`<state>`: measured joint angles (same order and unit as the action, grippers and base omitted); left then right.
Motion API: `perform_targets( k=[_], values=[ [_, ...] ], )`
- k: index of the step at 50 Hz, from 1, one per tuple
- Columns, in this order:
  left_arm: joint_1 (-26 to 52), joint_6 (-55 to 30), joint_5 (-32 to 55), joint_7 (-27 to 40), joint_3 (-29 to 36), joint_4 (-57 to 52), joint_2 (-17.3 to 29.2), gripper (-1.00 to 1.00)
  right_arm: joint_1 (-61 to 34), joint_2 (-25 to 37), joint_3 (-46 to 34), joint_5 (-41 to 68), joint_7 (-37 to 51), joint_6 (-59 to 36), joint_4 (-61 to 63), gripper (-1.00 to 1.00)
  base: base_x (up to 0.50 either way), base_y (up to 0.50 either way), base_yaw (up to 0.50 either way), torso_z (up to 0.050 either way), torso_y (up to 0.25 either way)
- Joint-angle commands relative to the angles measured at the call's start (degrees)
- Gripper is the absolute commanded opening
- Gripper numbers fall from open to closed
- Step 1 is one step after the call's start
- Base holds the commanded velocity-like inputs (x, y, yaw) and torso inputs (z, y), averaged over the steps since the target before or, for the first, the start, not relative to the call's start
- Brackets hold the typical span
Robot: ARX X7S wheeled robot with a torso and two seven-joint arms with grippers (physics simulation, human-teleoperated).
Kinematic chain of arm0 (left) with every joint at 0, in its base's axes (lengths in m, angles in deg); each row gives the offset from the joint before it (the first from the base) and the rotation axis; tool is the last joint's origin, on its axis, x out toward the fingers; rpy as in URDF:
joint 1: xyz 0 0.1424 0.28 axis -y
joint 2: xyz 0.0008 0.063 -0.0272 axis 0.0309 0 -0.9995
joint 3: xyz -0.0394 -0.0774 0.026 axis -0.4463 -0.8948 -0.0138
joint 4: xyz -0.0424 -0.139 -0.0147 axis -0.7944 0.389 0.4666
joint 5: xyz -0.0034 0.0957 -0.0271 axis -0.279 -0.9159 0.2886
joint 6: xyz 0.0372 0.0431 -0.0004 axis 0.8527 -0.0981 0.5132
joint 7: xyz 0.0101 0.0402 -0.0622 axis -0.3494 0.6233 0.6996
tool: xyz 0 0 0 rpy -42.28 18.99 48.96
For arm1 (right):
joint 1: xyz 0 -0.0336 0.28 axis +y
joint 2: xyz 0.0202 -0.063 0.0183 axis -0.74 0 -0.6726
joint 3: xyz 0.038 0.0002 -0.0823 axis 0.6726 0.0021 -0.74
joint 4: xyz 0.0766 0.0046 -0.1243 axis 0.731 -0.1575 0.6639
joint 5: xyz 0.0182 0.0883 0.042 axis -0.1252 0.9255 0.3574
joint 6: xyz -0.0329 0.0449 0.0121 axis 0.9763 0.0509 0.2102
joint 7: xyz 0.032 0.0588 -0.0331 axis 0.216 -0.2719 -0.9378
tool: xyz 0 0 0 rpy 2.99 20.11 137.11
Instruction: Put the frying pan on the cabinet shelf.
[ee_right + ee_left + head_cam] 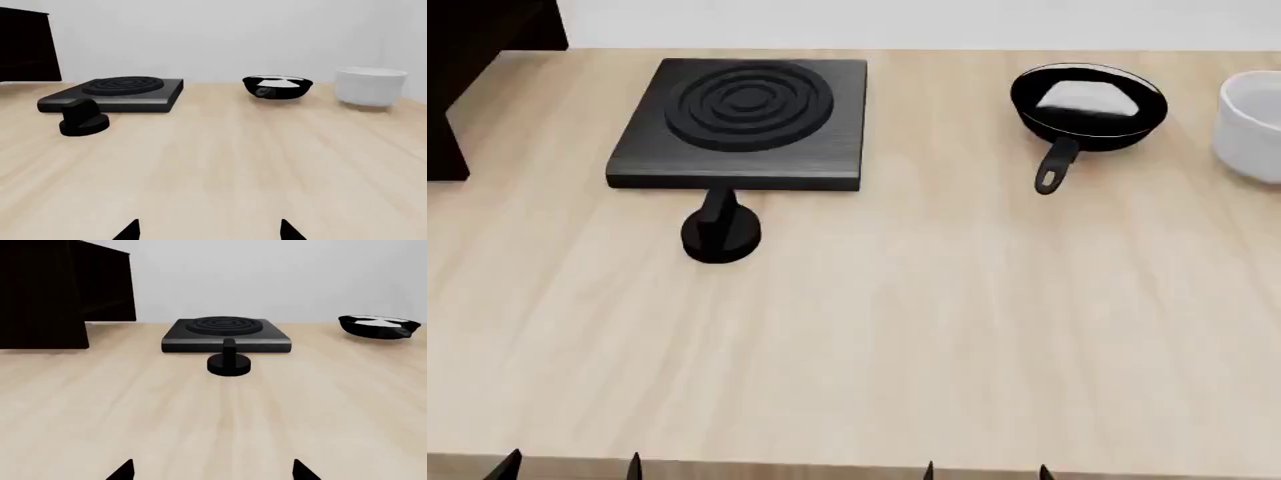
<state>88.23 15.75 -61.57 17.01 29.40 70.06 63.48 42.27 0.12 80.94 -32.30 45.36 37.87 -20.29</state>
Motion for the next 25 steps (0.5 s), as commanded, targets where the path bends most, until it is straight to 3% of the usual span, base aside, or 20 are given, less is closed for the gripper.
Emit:
perform_targets(
  k=[1, 11, 25],
  values=[
    [0.0, 0.0, 0.56, 0.64, 0.64, 0.0, 0.57, 1.0, 0.0, 0.54, -0.72, 0.54, 0.72, 0.0, 0.0, 1.0, 0.0, 0.0, 0.0, 0.0, 0.0],
    [-0.1, -0.54, 2.02, 2.47, 2.7, -0.61, 2.48, 1.0, 0.25, 2.41, -2.87, 1.96, 3.08, 0.76, 0.2, 1.0, 0.0, 0.0, 0.0, 0.011, 0.002],
    [1.01, -1.05, 2.75, 4.2, 4.41, 0.92, 3.76, 1.0, 0.11, 3.84, -4.48, 2.9, 5.01, -0.87, 1.74, 1.0, 0.0, 0.0, 0.0, 0.05, 0.039]
  ],
)
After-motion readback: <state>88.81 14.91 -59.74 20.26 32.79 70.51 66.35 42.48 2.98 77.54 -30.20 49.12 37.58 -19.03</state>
